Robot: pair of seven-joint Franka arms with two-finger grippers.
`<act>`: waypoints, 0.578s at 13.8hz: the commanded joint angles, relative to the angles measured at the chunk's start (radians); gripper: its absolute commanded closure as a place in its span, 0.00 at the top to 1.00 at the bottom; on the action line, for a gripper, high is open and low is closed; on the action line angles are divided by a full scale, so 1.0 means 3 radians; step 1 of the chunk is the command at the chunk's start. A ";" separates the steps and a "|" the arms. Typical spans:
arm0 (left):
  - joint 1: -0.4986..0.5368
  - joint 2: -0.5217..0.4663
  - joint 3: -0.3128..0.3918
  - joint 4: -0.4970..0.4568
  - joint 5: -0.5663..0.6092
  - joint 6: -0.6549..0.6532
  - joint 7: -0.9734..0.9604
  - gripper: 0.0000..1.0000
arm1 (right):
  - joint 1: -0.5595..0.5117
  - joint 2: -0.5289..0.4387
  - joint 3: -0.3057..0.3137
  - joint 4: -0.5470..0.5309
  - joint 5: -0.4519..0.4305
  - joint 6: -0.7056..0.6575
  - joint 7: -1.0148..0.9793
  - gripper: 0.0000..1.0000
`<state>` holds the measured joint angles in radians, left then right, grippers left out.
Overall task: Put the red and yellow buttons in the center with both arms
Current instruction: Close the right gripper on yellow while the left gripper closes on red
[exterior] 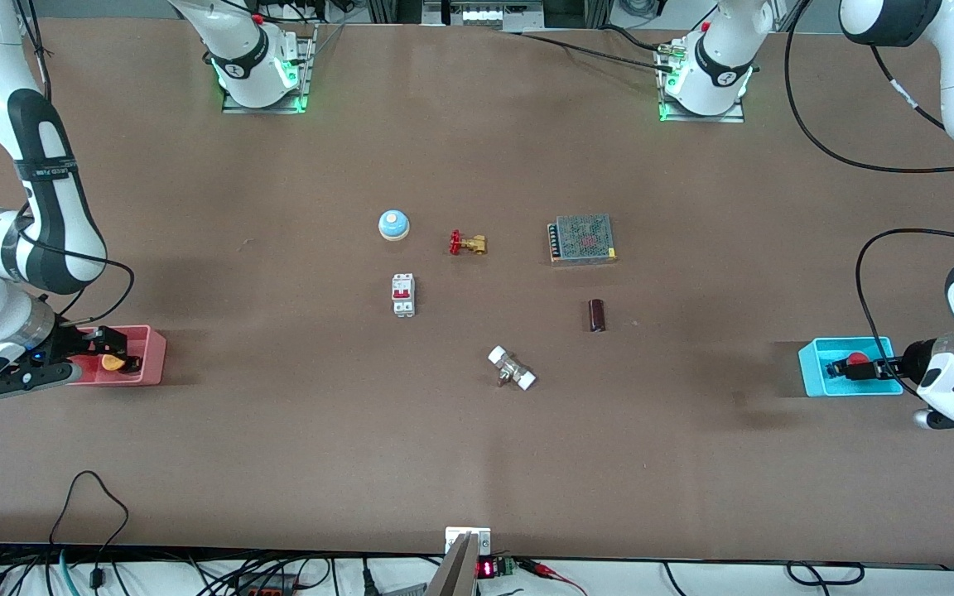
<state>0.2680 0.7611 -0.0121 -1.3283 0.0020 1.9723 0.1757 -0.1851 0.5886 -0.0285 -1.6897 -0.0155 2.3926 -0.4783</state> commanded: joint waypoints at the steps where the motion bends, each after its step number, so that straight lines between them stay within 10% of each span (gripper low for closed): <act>1: 0.0001 0.0066 0.0004 0.0087 -0.0007 -0.0024 0.0288 1.00 | -0.0017 0.0053 0.0018 0.0008 0.0138 0.0042 -0.0129 1.00; 8: 0.0068 0.0056 0.0004 -0.0082 -0.0002 -0.0055 0.0411 1.00 | -0.0017 0.0129 0.0018 0.0013 0.0149 0.0149 -0.0206 1.00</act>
<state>0.2805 0.7807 -0.0109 -1.3385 0.0020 1.9638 0.2681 -0.1850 0.6211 -0.0281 -1.6896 0.0081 2.4181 -0.5095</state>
